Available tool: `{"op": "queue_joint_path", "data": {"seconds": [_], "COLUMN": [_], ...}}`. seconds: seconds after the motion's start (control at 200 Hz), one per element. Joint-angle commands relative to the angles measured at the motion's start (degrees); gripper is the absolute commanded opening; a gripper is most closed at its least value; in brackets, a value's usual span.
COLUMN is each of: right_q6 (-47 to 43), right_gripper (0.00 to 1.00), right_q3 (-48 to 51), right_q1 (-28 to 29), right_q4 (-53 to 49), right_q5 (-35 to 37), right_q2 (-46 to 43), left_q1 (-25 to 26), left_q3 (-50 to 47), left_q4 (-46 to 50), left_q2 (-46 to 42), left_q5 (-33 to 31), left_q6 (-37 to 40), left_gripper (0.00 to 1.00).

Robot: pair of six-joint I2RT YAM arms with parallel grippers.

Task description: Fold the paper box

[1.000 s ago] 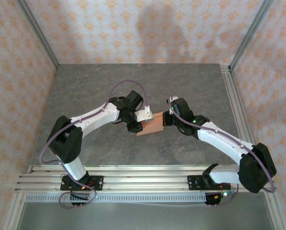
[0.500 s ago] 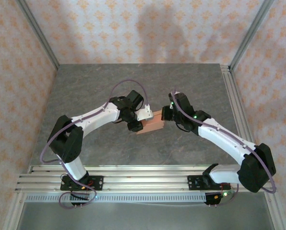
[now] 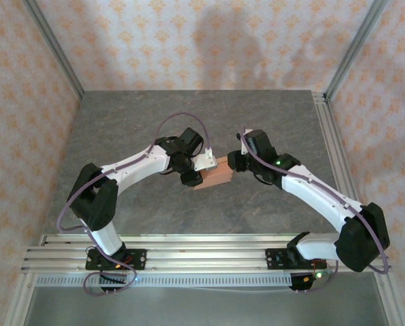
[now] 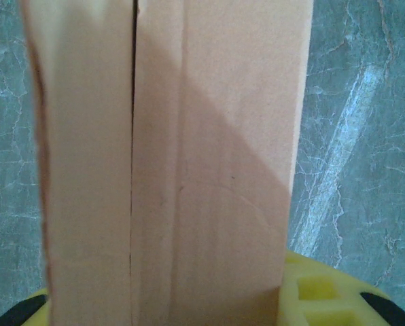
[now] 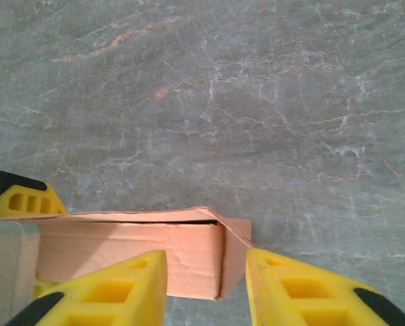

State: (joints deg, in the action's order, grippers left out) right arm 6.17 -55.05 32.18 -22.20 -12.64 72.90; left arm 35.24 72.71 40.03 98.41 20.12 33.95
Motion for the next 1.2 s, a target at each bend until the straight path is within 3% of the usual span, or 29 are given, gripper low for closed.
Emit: {"op": "queue_joint_path", "data": {"seconds": [0.0, 0.14, 0.285, 0.42, 0.551, 0.851, 0.996, 1.196], "right_q6": [-11.21, -21.42, -26.72, -29.32, -28.74, -28.36, -26.33, -15.6], "right_gripper": [0.47, 0.44, 0.35, 0.33, 0.31, 0.0, 0.0, 0.0], "right_q3": [-3.2, -7.09, -10.91, -15.43, -16.53, -18.43, -17.77, -14.36], "right_q1": [-3.89, -6.07, -6.96, -6.96, -6.93, -6.95, -6.95, -4.2], "right_q4": [-4.97, -10.57, -13.99, -19.32, -19.12, -19.65, -18.55, -13.59], "right_q5": [-8.44, -12.65, -14.54, -15.67, -15.09, -13.85, -12.93, -8.12], "right_q2": [-0.01, 3.52, 7.8, 12.22, 14.44, 16.76, 16.05, 12.2], "left_q1": [-0.27, -0.26, -0.26, -0.26, -0.26, -0.26, -0.22, -0.18], "left_q3": [-0.76, -1.09, -1.21, -1.08, -0.88, -1.08, -1.07, -0.73], "left_q4": [2.66, 2.52, 2.4, 2.81, 3.13, 3.13, 2.86, 3.04], "left_q2": [1.96, 2.05, 2.47, 2.58, 2.94, 3.02, 3.02, 2.84], "left_q5": [-3.42, -2.78, -2.35, -2.45, -2.06, -1.73, -1.58, -1.82], "left_q6": [0.45, 0.5, 0.82, 1.29, 1.19, 1.1, 0.53, -0.12], "left_gripper": [0.37, 0.37, 0.37, 0.37, 0.37, 0.37, 0.37, 0.37]}}
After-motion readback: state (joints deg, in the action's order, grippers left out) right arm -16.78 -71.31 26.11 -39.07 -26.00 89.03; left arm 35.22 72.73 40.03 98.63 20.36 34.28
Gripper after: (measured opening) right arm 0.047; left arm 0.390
